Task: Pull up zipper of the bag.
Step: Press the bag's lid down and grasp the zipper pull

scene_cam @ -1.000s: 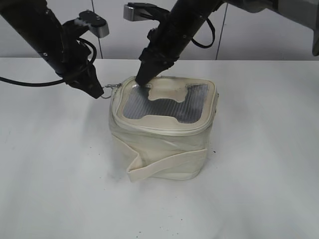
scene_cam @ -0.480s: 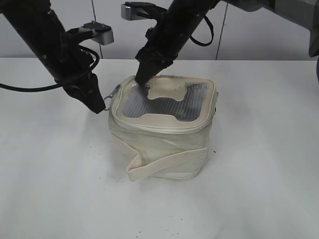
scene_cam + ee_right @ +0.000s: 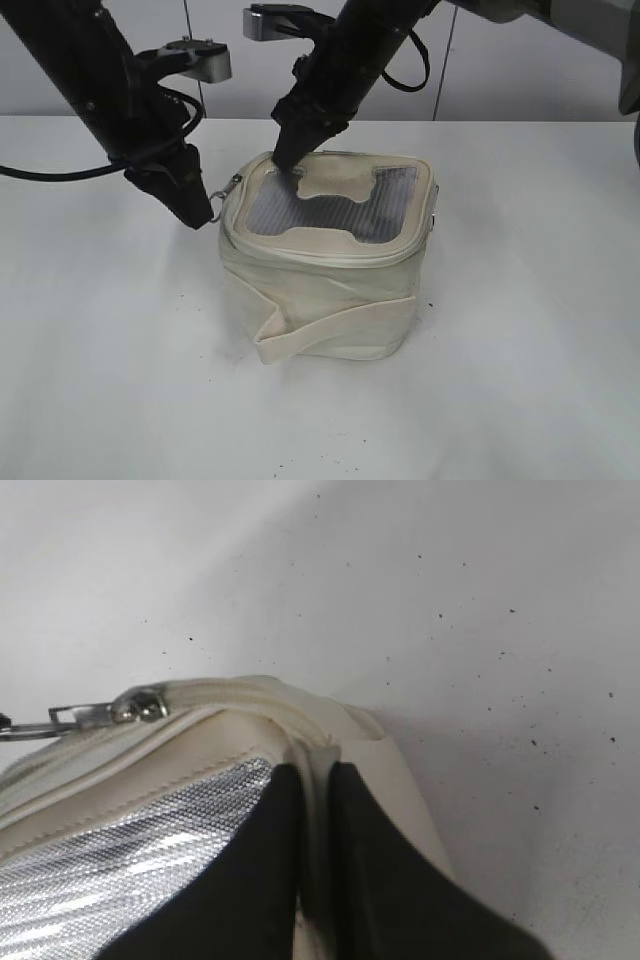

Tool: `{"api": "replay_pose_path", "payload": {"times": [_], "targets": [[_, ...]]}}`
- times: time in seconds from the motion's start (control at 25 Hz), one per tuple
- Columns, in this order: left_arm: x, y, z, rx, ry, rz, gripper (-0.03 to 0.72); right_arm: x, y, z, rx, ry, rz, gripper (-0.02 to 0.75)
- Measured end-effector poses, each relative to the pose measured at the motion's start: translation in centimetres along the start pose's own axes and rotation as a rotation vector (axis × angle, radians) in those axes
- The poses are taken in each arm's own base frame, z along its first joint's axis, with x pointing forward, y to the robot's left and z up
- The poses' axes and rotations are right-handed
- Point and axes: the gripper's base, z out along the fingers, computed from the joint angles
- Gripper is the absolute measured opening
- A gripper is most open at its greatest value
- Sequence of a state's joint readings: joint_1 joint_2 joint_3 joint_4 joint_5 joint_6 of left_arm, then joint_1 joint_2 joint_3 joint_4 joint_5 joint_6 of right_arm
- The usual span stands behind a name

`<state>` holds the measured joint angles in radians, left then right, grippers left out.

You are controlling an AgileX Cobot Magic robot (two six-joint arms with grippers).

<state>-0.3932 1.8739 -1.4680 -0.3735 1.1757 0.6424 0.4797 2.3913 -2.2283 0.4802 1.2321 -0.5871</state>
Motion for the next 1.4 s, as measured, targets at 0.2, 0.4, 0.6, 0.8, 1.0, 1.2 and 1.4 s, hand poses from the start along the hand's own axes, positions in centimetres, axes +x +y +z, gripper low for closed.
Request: {"api": "replay_pose_path", "payload": {"times": [0.2, 0.4, 0.6, 0.8, 1.0, 1.2, 1.4], "targets": [[1.1, -0.7, 0.3, 0.012, 0.025, -0.016, -0.003, 0.0, 0.0, 0.0, 0.0, 0.0, 0.005, 0.057], [2.5, -1.9, -0.1, 0.034, 0.035, -0.025, -0.003, 0.0, 0.0, 0.0, 0.001, 0.0, 0.007, 0.053], [3.4, -4.2, -0.5, 0.073, 0.019, -0.024, -0.003, 0.0, 0.0, 0.0, 0.002, 0.001, 0.008, 0.053], [3.3, -7.1, 0.5, 0.091, 0.035, 0.013, -0.003, 0.0, 0.0, 0.0, 0.002, 0.001, 0.011, 0.053], [1.9, -10.5, 1.9, 0.066, -0.01, 0.08, -0.003, 0.0, 0.0, 0.0, 0.004, 0.003, 0.011, 0.053], [0.4, -14.3, 3.1, 0.049, -0.109, 0.171, -0.003, 0.0, -0.1, 0.0, 0.007, 0.004, 0.011, 0.053], [-0.4, -16.2, 3.5, 0.05, -0.196, 0.193, -0.003, 0.0, -0.1, 0.0, 0.007, 0.003, 0.013, 0.053]]}}
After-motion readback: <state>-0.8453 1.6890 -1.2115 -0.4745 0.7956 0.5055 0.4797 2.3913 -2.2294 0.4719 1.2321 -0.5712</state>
